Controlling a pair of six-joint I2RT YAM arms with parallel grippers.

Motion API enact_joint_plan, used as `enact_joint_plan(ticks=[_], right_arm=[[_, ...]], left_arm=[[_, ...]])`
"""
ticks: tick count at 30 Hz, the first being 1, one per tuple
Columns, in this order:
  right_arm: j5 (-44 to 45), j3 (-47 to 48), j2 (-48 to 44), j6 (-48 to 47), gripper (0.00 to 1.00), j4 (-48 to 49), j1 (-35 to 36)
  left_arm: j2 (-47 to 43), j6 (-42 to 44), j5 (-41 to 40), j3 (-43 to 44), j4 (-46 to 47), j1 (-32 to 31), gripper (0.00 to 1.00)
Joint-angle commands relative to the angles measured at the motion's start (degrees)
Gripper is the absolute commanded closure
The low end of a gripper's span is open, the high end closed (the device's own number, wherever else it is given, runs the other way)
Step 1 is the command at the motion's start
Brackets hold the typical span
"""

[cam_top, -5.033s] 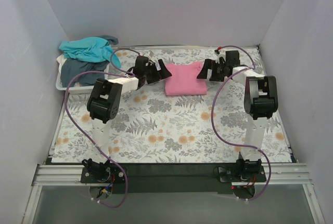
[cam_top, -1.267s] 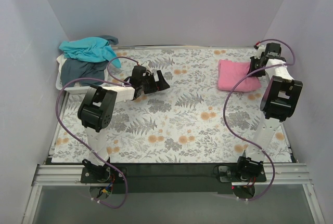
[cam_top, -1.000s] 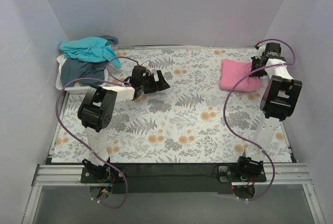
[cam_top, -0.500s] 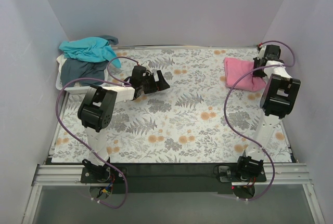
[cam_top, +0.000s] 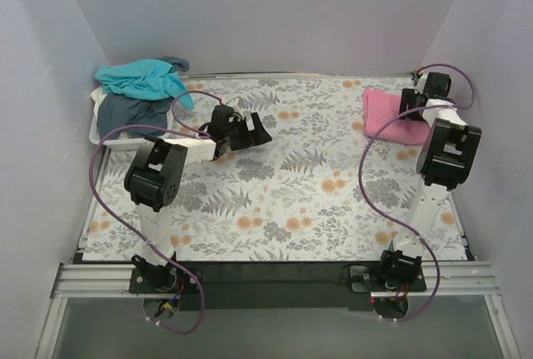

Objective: Fold and stack the t-shirts
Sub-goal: Neatly place the folded tshirt to the corner

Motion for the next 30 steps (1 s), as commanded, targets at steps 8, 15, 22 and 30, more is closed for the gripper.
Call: enact_joint_plan(ticks=[8, 15, 22, 30], right_arm=[[-0.8, -15.4, -12.4, 2.2, 0.02, 12.8, -0.4], [1.6, -32.6, -28.1, 4.6, 0.02, 27.3, -0.4], [3.1, -44.6, -40.5, 10.2, 0.02, 28.7, -0.4], [-2.8, -57.3, -58.0, 15.9, 0.02, 17.2, 8.7]], left_arm=[[-4.1, 0.9, -0.5, -0.1, -1.4, 0.1, 0.12], [-9.8, 1.2, -1.8, -1.8, -1.2, 0.0, 0.12], [-17.3, 0.1, -3.0, -7.3, 1.5, 0.0, 0.11], [-36.0, 0.0, -16.1, -17.0, -0.9, 0.0, 0.08]])
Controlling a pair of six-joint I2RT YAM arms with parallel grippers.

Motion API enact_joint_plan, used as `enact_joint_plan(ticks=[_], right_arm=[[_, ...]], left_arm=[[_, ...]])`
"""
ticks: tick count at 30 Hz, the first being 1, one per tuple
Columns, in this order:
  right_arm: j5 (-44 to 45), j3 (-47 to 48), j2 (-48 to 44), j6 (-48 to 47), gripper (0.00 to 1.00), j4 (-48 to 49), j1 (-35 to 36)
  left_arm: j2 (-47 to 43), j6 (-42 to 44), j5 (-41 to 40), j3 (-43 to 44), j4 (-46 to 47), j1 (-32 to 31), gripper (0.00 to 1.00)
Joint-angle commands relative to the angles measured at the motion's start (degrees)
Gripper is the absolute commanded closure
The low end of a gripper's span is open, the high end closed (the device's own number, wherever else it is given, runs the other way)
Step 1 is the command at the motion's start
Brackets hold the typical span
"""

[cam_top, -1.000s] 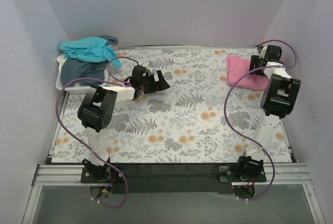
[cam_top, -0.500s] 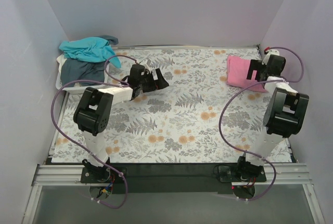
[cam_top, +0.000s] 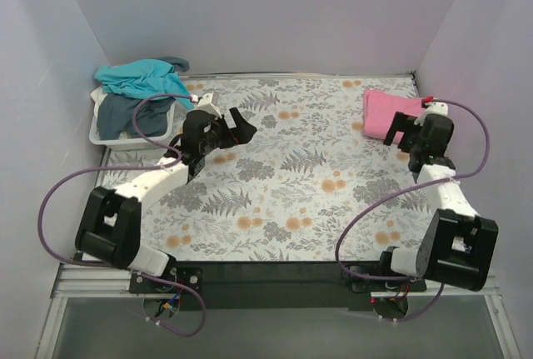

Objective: Fold and stack the t-shirts
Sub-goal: Neatly place the folded tshirt to the corner

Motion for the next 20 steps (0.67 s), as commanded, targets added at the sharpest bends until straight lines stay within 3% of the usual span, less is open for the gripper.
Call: enact_joint_plan(ticks=[1, 8, 13, 20], right_arm=[[-0.2, -5.1, -7.0, 2.8, 0.02, -3.9, 8.2], [5.2, -10.8, -17.9, 6.1, 0.02, -5.1, 26.4], [6.6, -11.7, -21.0, 7.1, 0.02, -5.1, 30.6], [7.0, -11.7, -22.1, 6.0, 0.02, -5.1, 30.8]], left_arm=[[-9.4, 0.2, -9.2, -2.7, -1.5, 0.1, 0.07], [-22.8, 1.8, -19.3, -5.8, -9.1, 0.2, 0.07], [-27.6, 3.0, -20.5, -6.0, -12.2, 0.1, 0.07], [-31.2, 3.7, -21.7, -7.0, -12.3, 0.2, 0.06]])
